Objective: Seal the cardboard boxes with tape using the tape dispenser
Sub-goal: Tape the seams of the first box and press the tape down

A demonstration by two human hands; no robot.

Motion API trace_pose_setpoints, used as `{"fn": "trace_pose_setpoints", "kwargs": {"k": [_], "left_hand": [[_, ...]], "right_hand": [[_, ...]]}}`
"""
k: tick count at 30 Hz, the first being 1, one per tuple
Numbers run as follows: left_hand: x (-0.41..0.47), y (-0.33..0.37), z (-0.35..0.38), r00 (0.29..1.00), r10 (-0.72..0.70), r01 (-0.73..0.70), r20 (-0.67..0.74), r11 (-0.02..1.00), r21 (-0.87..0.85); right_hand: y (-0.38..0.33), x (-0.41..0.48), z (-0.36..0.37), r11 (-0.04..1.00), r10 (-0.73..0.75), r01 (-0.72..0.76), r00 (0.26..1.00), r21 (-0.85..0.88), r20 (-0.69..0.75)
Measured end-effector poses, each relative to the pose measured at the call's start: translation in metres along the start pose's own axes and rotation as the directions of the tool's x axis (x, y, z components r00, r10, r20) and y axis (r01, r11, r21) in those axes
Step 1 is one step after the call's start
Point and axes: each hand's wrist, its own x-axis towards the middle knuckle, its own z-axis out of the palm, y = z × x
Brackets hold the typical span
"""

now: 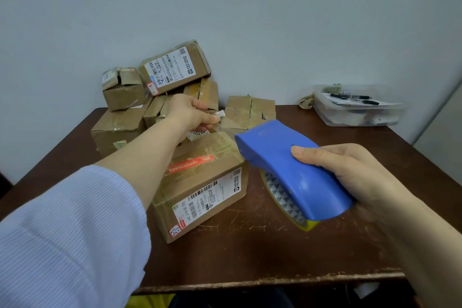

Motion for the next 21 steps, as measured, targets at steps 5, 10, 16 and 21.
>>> {"fn": "trace_pose_setpoints", "kwargs": {"k": [5,10,16,21], "left_hand": [[0.005,0.0,-0.006,1.0,-0.019,0.019,0.003,1.0,0.003],[0.0,-0.003,-0.005,0.999,-0.038,0.038,-0.009,0.999,0.001],[-0.004,-0.006,0.0,0.999,-0.043,0.043,-0.004,0.999,0.008],[-0.002,-0.014,0.005,0.999,-0.023,0.025,-0.024,0.996,0.082]], "right_hand": [[0.001,0.002,0.002,1.0,0.004,-0.004,1.0,0.024,0.006],[0.0,0.002,0.005,0.999,0.013,-0.013,1.0,0.033,0.009],[0.004,0.002,0.005,1.0,0.024,-0.024,1.0,0.01,0.014],[0.009,0.003,0.005,0.999,0.037,-0.037,0.999,0.011,0.019]]}}
